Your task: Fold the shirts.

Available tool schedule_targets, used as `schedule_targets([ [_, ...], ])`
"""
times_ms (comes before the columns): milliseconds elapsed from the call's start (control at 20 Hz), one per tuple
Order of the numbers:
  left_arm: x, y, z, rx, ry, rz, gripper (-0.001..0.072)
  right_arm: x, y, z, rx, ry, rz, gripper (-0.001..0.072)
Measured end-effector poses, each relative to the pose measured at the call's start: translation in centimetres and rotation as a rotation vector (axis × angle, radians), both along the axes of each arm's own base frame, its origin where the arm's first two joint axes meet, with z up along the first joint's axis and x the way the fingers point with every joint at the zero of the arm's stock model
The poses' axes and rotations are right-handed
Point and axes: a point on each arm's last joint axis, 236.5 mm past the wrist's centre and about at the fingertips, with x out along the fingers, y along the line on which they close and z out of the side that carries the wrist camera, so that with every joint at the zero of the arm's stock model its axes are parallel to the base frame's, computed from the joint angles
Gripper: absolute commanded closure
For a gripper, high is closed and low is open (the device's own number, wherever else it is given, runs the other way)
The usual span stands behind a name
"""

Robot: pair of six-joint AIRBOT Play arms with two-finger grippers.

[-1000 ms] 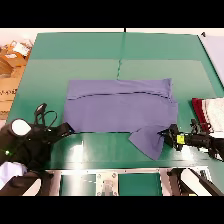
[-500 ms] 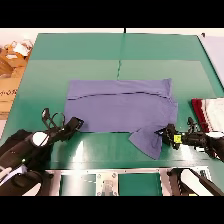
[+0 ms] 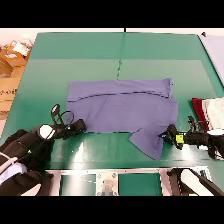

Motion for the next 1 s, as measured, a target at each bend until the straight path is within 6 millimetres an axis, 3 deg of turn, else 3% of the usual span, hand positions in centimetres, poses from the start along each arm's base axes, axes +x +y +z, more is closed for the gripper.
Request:
schedule_targets([
  [250, -0.2, 0.1, 0.5, 0.037, 0.009, -0.080, 0.0688, -0.8, 0.2, 0.7, 0.012, 0.027, 0.056, 0.0694],
  [500, -1.1, 4.7, 1.5, 0.185, 0.113, -0.198, 0.0688, -1.6, -0.3, 1.7, -0.015, 0.051, 0.085, 0.0694],
  [600, -1.8, 6.4, 2.0, 0.240, 0.150, -0.247, 0.0688, -1.2, -0.5, 3.0, -0.028, 0.033, 0.095, 0.0694],
  [750, -1.7, 7.0, 3.7, 0.271, 0.150, -0.313, 0.0688, -0.1, -0.7, 5.9, -0.036, -0.014, 0.116, 0.0694],
  [1000, 2.1, 6.7, 7.6, 0.299, 0.054, -0.382, 0.0688, 4.3, -0.3, 11.4, -0.041, -0.162, 0.149, 0.0694],
])
